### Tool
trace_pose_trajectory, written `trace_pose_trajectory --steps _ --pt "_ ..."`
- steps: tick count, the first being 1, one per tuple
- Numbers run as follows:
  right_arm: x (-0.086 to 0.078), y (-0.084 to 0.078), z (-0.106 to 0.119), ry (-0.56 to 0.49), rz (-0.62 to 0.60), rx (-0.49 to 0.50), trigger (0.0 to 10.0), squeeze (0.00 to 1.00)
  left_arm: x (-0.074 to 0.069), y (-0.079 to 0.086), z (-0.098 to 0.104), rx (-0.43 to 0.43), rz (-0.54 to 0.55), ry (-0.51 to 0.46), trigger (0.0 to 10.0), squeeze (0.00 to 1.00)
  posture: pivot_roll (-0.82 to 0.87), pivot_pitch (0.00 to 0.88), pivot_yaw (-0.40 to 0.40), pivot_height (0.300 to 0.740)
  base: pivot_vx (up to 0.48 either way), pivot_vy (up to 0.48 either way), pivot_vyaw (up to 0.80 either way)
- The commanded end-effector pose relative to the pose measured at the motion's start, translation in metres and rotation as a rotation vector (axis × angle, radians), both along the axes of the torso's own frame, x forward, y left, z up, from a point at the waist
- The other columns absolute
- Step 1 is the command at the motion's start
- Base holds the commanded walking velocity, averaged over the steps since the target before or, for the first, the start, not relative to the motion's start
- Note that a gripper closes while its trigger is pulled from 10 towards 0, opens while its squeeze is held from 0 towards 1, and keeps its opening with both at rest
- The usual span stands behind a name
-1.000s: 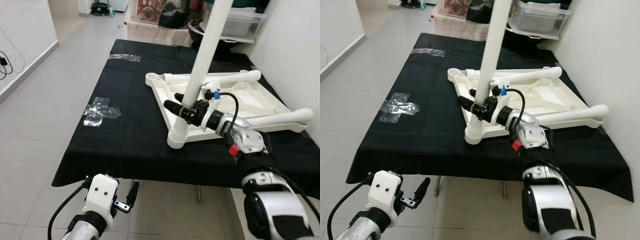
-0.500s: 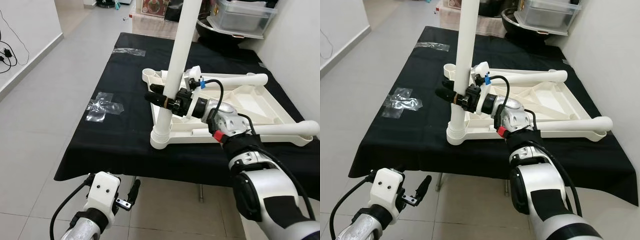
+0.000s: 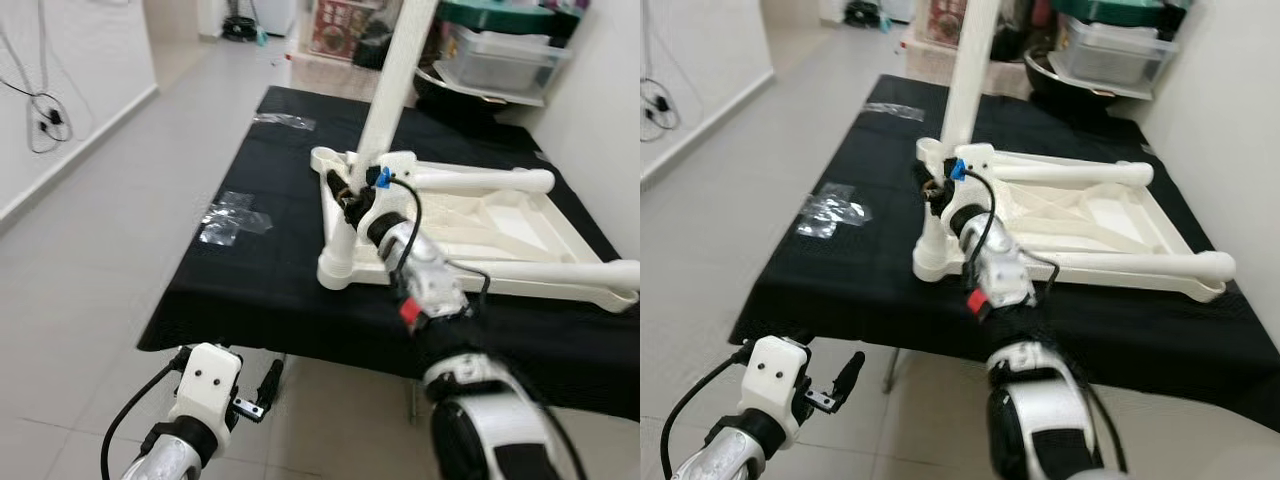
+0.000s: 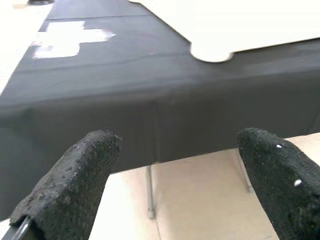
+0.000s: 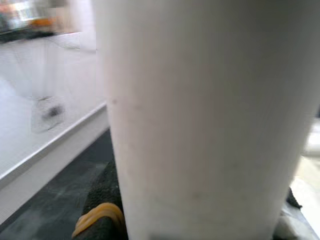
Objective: Building children table
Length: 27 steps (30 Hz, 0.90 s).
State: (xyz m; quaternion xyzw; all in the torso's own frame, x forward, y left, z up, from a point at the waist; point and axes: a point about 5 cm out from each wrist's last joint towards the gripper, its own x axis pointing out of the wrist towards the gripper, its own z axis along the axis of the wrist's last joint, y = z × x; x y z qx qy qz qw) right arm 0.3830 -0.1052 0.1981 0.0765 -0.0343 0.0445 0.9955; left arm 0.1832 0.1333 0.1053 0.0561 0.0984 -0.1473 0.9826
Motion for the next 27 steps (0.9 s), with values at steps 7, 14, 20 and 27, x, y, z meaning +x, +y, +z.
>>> trace_pose_trajectory --steps 7,14,20,27 --pt "-0.014 0.001 -0.02 0.185 -0.323 0.128 0.0 0.0 -0.001 -0.002 -0.003 0.003 -0.012 0.009 10.0 0.0 0.14 0.052 -0.13 0.74 0.0 0.0 0.0" --pt "-0.014 0.024 -0.01 0.113 -0.163 0.163 10.0 1.0 -0.001 -0.002 -0.003 0.003 -0.013 0.011 10.0 0.0 0.14 0.049 -0.129 0.74 0.0 0.0 0.0" --pt "-0.013 0.019 -0.012 0.051 0.074 0.2 10.0 0.0 0.0 -0.002 -0.003 0.0 -0.015 0.01 10.0 0.0 0.13 0.048 -0.13 0.74 0.0 0.0 0.0" --pt "-0.006 -0.011 -0.015 0.063 0.498 0.069 10.0 0.0 0.002 -0.003 -0.004 0.0 -0.017 0.009 10.0 0.0 0.14 0.043 -0.135 0.74 0.0 0.0 0.0"
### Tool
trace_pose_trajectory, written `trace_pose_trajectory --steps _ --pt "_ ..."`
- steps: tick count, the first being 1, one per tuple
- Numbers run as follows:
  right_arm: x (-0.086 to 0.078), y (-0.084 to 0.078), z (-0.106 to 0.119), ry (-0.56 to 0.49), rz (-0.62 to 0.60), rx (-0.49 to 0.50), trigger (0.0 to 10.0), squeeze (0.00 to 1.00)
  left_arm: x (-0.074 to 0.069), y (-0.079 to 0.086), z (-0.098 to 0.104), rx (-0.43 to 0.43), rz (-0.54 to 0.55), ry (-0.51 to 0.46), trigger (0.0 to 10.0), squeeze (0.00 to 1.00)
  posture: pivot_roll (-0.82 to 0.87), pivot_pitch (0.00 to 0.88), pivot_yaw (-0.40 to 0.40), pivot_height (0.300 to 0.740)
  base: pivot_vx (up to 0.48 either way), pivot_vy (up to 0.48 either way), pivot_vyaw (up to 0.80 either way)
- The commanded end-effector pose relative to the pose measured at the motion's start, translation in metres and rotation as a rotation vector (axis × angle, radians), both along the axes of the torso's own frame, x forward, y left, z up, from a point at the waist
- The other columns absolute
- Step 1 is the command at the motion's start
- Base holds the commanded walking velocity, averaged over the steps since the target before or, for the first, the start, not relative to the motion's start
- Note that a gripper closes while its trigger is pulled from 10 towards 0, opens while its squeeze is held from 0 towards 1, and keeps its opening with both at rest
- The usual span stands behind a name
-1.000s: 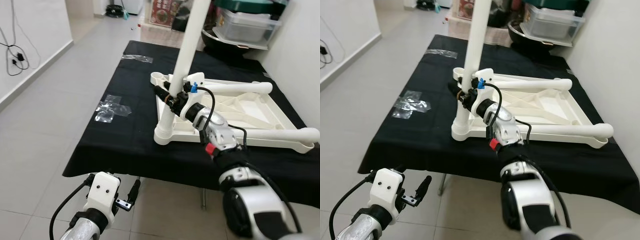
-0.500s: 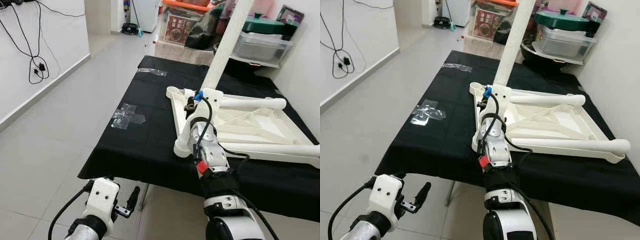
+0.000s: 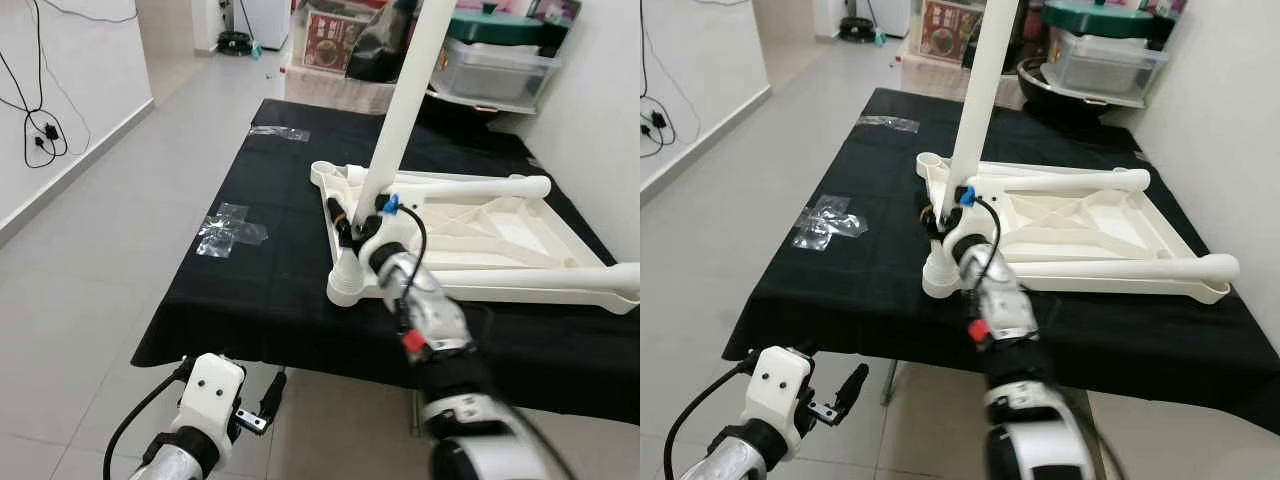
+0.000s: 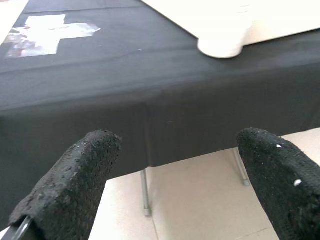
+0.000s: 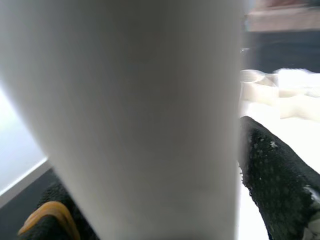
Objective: Building children table
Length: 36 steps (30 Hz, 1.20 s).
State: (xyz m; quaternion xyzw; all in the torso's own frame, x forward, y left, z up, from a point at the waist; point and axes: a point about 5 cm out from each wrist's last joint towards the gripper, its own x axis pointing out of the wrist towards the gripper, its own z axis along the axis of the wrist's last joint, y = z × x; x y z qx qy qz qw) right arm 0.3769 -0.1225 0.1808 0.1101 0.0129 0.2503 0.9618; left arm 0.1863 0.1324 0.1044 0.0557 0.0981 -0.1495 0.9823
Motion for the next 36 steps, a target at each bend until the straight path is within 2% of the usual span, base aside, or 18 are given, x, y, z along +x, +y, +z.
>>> trace_pose_trajectory --steps 1,4,5,10,11,13,16,17,19,20,26,30,31,32,33,34,35,36 --pt "0.0 0.005 0.004 -0.001 0.106 0.02 10.0 0.0 -0.001 -0.002 -0.003 0.001 -0.012 0.009 10.0 0.0 0.14 0.043 -0.135 0.74 0.0 0.0 0.0" --pt "0.004 0.007 0.02 -0.045 0.323 -0.006 10.0 0.0 -0.001 -0.002 -0.003 0.001 -0.009 0.006 10.0 0.0 0.14 0.043 -0.141 0.74 0.0 0.0 0.0" --pt "0.004 0.007 0.02 -0.045 0.323 -0.006 10.0 0.0 -0.001 -0.002 -0.003 0.001 -0.009 0.006 10.0 0.0 0.14 0.043 -0.141 0.74 0.0 0.0 0.0" --pt "0.004 0.021 0.034 -0.066 0.61 -0.015 10.0 0.0 -0.004 -0.002 -0.002 0.003 -0.002 0.004 10.0 0.0 0.16 0.049 -0.148 0.74 0.0 0.0 0.0" --pt "0.004 0.021 0.034 -0.066 0.61 -0.015 10.0 0.0 -0.004 -0.002 -0.002 0.003 -0.002 0.004 10.0 0.0 0.16 0.049 -0.148 0.74 0.0 0.0 0.0" --pt "0.002 0.027 0.035 -0.083 0.709 -0.057 10.0 0.0 -0.005 -0.002 -0.001 0.004 -0.002 0.005 10.0 0.0 0.17 0.05 -0.151 0.74 0.0 0.0 0.0" --pt "0.003 0.031 0.037 -0.08 0.748 -0.046 10.0 0.0 -0.007 -0.003 -0.001 0.003 -0.005 0.007 10.0 0.0 0.18 0.054 -0.153 0.74 0.0 0.0 0.0" --pt "0.003 0.034 0.038 -0.081 0.748 -0.04 6.8 0.0 -0.007 -0.003 -0.001 0.004 -0.007 0.007 10.0 0.0 0.18 0.056 -0.156 0.74 0.0 0.0 0.0" --pt "0.004 0.035 0.038 -0.082 0.754 -0.036 6.8 0.0 -0.008 -0.003 -0.001 0.004 -0.008 0.007 10.0 0.0 0.18 0.057 -0.155 0.74 0.0 0.0 0.0" --pt "0.005 0.036 0.038 -0.081 0.751 -0.038 0.0 0.0 -0.008 -0.003 -0.001 0.005 -0.009 0.008 10.0 0.0 0.18 0.057 -0.157 0.74 0.0 0.0 0.0" --pt "0.009 0.035 0.035 -0.1 0.655 -0.052 0.0 0.0 -0.009 -0.002 -0.002 0.005 -0.008 0.01 10.0 0.0 0.17 0.048 -0.151 0.74 0.0 0.0 0.0" --pt "0.019 0.026 0.027 -0.098 0.347 -0.082 0.0 0.0 -0.007 -0.003 -0.003 0.006 -0.015 0.011 10.0 0.0 0.17 0.037 -0.145 0.74 0.0 0.0 0.0" --pt "0.019 0.026 0.027 -0.098 0.347 -0.082 0.0 0.0 -0.007 -0.003 -0.003 0.006 -0.015 0.011 10.0 0.0 0.17 0.037 -0.145 0.74 0.0 0.0 0.0" --pt "0.02 0.023 0.025 -0.095 0.266 -0.076 0.0 0.0 -0.007 -0.003 -0.003 0.006 -0.016 0.011 10.0 0.0 0.16 0.032 -0.143 0.74 0.0 0.0 0.0" --pt "0.022 0.02 0.022 -0.076 0.166 -0.07 0.0 0.0 -0.007 -0.003 -0.003 0.006 -0.018 0.011 10.0 0.0 0.15 0.028 -0.138 0.74 0.0 0.0 0.0" --pt "0.025 0.009 0.014 -0.015 -0.089 -0.029 0.0 0.0 -0.006 -0.003 -0.004 0.005 -0.019 0.012 10.0 0.0 0.15 0.026 -0.139 0.74 0.0 0.0 0.0" --pt "0.025 0.009 0.014 -0.015 -0.089 -0.029 0.0 0.0 -0.006 -0.003 -0.004 0.005 -0.019 0.012 10.0 0.0 0.15 0.026 -0.139 0.74 0.0 0.0 0.0" --pt "0.025 0.007 0.012 0.003 -0.147 -0.019 0.0 0.0 -0.006 -0.003 -0.004 0.004 -0.02 0.012 10.0 0.0 0.15 0.026 -0.139 0.74 0.0 0.0 0.0"
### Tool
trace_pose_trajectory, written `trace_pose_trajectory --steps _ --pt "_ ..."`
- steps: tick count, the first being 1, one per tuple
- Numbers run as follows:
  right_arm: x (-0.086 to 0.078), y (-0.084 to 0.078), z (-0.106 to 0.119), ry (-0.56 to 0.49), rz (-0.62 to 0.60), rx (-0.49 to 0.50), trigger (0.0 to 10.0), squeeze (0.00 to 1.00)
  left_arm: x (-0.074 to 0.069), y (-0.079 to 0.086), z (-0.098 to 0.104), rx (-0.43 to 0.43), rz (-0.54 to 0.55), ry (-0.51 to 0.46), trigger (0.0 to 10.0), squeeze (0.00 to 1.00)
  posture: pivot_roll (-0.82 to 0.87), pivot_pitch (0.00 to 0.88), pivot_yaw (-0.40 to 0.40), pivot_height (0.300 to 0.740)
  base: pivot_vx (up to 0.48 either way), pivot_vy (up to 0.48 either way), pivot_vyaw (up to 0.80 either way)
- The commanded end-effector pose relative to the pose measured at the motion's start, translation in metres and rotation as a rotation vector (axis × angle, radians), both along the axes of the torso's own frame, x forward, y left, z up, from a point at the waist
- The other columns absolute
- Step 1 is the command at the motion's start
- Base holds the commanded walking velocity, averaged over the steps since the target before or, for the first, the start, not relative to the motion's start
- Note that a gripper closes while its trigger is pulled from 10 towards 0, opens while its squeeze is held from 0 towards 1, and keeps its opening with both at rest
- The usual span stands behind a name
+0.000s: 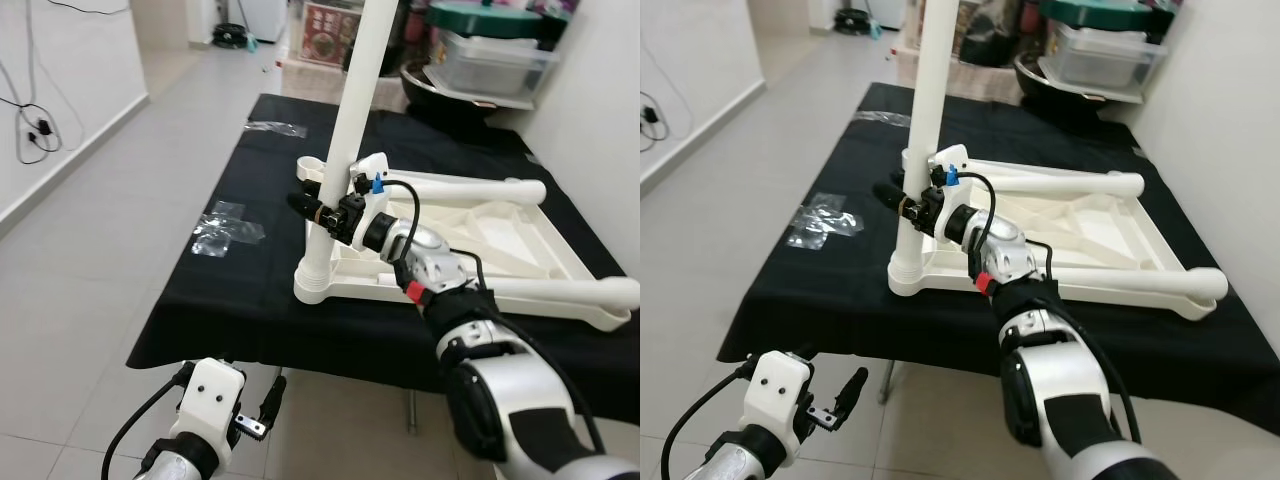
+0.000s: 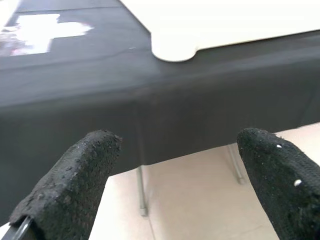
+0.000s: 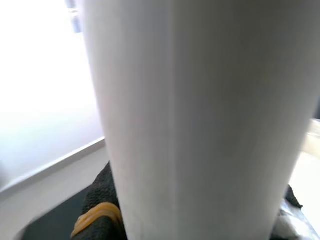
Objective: Building children table
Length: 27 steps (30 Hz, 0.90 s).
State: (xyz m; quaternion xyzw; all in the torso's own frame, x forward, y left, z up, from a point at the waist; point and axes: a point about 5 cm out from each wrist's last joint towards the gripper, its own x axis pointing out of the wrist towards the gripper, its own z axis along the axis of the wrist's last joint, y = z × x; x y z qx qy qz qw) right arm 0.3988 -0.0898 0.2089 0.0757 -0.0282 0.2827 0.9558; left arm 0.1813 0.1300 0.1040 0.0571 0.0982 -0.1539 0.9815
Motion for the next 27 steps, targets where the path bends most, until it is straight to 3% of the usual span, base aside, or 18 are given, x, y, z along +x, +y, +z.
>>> trace_pose_trajectory --steps 1,2,3,4,7,11,12,13,14,15,17,20,21,23,26,27 --pt "0.003 -0.026 -0.016 0.102 -0.205 0.032 0.0 0.0 -0.001 -0.001 -0.003 0.003 -0.01 0.012 10.0 0.0 0.15 0.026 -0.139 0.74 0.0 0.0 0.0" --pt "-0.002 -0.043 -0.023 0.112 -0.515 0.041 0.0 0.0 -0.001 -0.001 -0.003 0.002 -0.011 0.012 10.0 0.0 0.15 0.029 -0.133 0.74 0.0 0.0 0.0" --pt "-0.002 -0.043 -0.023 0.112 -0.515 0.041 0.0 0.0 -0.001 -0.001 -0.003 0.002 -0.011 0.012 10.0 0.0 0.15 0.029 -0.133 0.74 0.0 0.0 0.0" --pt "-0.007 -0.05 -0.026 0.132 -0.656 0.074 0.0 0.0 0.0 0.0 -0.003 0.003 -0.013 0.011 10.0 0.0 0.14 0.032 -0.131 0.74 0.0 0.0 0.0" --pt "-0.013 -0.054 -0.029 0.158 -0.764 0.093 0.0 0.0 0.0 0.0 -0.003 0.004 -0.015 0.01 10.0 0.0 0.15 0.033 -0.133 0.74 0.0 0.0 0.0" --pt "-0.02 -0.03 -0.034 0.213 -0.804 0.109 0.0 0.0 0.0 0.0 -0.003 0.007 -0.013 0.009 10.0 0.0 0.15 0.036 -0.135 0.74 0.0 0.0 0.0" --pt "-0.02 -0.018 -0.034 0.211 -0.753 0.136 7.1 0.0 0.0 0.0 -0.003 0.007 -0.012 0.008 10.0 0.0 0.15 0.037 -0.137 0.74 0.0 0.0 0.0" --pt "-0.02 -0.018 -0.034 0.211 -0.753 0.136 7.1 0.0 0.0 0.0 -0.003 0.007 -0.012 0.008 10.0 0.0 0.15 0.037 -0.137 0.74 0.0 0.0 0.0" --pt "-0.02 -0.01 -0.032 0.21 -0.729 0.154 10.0 0.0 0.0 0.0 -0.003 0.007 -0.011 0.008 10.0 0.0 0.15 0.037 -0.137 0.74 0.0 0.0 0.0" --pt "-0.02 0.0 -0.029 0.188 -0.659 0.183 10.0 1.0 0.0 0.0 -0.002 0.007 -0.01 0.008 10.0 0.0 0.15 0.04 -0.138 0.74 0.0 0.0 0.0" --pt "-0.02 0.0 -0.029 0.188 -0.659 0.183 10.0 1.0 0.0 0.0 -0.002 0.007 -0.01 0.008 10.0 0.0 0.15 0.04 -0.138 0.74 0.0 0.0 0.0" --pt "-0.02 0.009 -0.021 0.138 -0.554 0.209 10.0 1.0 0.001 -0.001 -0.002 0.004 -0.01 0.008 10.0 0.0 0.15 0.043 -0.14 0.74 0.0 0.0 0.0" --pt "-0.019 -0.003 -0.01 0.02 -0.517 0.221 10.0 0.0 0.001 -0.001 -0.002 0.0 -0.01 0.007 10.0 0.0 0.15 0.043 -0.139 0.74 0.0 0.0 0.0" --pt "-0.016 -0.004 -0.01 0.06 -0.349 0.304 10.0 0.0 0.001 -0.002 -0.003 -0.002 -0.01 0.007 10.0 0.0 0.15 0.038 -0.143 0.74 0.0 0.0 0.0" --pt "-0.013 -0.005 -0.01 0.069 -0.263 0.303 10.0 0.0 0.001 -0.002 -0.003 -0.002 -0.01 0.006 10.0 0.0 0.16 0.039 -0.147 0.74 0.0 0.0 0.0" --pt "-0.012 -0.007 -0.01 0.083 -0.171 0.316 10.0 0.0 0.002 -0.003 -0.003 -0.001 -0.011 0.006 10.0 0.0 0.15 0.04 -0.148 0.74 0.0 0.0 0.0"
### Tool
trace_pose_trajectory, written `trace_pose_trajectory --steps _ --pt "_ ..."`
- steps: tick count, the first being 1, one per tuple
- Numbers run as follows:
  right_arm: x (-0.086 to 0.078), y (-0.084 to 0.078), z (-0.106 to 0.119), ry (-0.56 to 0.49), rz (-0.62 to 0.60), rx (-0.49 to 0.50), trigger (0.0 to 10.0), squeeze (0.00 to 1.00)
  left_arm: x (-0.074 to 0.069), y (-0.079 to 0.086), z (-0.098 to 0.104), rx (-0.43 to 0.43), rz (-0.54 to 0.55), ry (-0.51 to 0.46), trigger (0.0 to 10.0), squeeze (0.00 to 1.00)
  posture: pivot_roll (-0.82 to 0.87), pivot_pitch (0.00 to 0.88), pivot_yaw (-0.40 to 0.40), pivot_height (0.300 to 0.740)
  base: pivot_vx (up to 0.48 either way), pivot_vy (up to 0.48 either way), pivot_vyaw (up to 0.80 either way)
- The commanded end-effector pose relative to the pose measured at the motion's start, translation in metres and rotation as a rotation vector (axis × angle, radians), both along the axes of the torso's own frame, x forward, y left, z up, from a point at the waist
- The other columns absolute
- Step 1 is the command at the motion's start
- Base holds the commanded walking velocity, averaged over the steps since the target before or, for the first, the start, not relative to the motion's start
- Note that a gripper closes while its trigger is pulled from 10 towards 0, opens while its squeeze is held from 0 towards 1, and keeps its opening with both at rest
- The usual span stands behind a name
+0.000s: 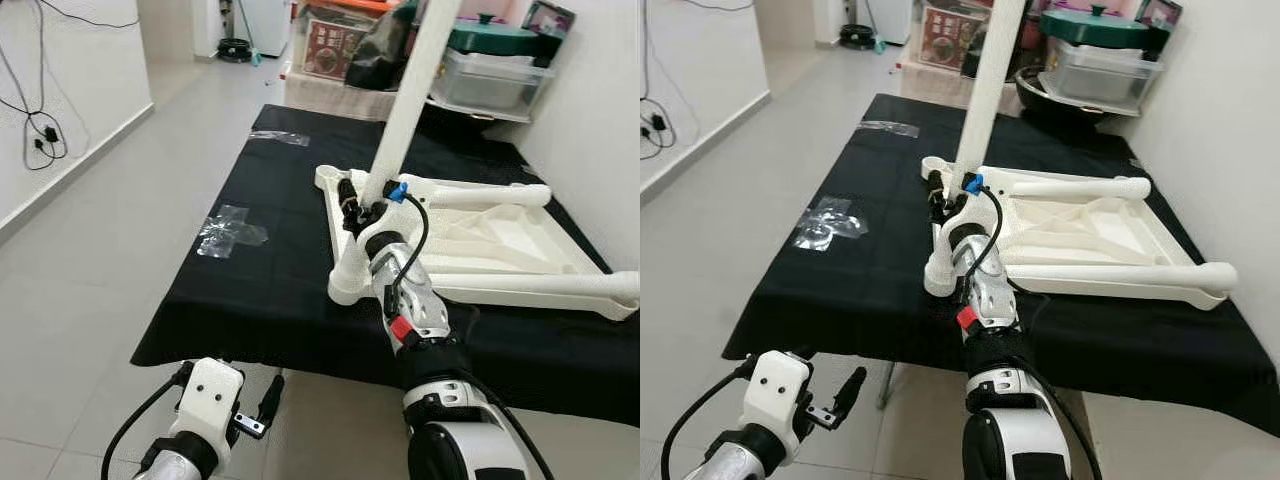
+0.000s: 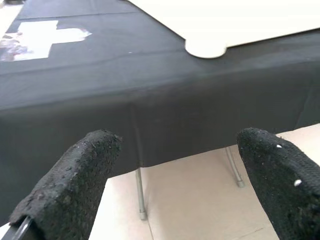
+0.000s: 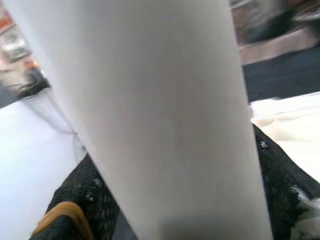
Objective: Building children table
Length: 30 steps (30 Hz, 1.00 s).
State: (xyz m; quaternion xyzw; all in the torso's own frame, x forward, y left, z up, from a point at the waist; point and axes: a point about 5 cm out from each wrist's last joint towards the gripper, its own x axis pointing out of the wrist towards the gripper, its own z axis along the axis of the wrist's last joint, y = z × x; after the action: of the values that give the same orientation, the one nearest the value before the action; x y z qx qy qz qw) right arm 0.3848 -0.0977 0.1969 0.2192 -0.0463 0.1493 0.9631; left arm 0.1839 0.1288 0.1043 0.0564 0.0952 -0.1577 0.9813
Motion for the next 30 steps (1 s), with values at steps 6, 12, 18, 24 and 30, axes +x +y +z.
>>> trace_pose_trajectory --steps 6,12,18,24,30 --pt "0.0 -0.007 0.006 -0.047 0.444 -0.092 10.0 0.0 0.0 -0.003 -0.003 -0.003 0.001 0.005 10.0 0.0 0.15 0.031 -0.152 0.74 0.0 0.0 0.0" --pt "-0.009 0.003 0.009 -0.106 0.745 -0.177 10.0 0.0 0.0 -0.004 -0.003 -0.007 0.008 0.002 10.0 0.0 0.16 0.033 -0.162 0.74 0.0 0.0 0.0" --pt "-0.015 0.015 0.008 -0.127 0.967 -0.259 10.0 0.0 -0.001 -0.004 -0.003 -0.008 0.015 -0.001 10.0 0.0 0.16 0.036 -0.167 0.74 0.0 0.0 0.0" --pt "-0.013 0.022 0.014 -0.154 1.024 -0.264 0.0 0.0 -0.002 -0.004 -0.003 -0.006 0.017 -0.002 10.0 0.0 0.17 0.037 -0.172 0.74 0.0 0.0 0.0" --pt "-0.003 0.023 0.014 -0.13 0.82 -0.274 0.0 0.0 -0.002 -0.003 -0.002 -0.001 0.015 -0.002 10.0 0.0 0.16 0.037 -0.164 0.74 0.0 0.0 0.0"
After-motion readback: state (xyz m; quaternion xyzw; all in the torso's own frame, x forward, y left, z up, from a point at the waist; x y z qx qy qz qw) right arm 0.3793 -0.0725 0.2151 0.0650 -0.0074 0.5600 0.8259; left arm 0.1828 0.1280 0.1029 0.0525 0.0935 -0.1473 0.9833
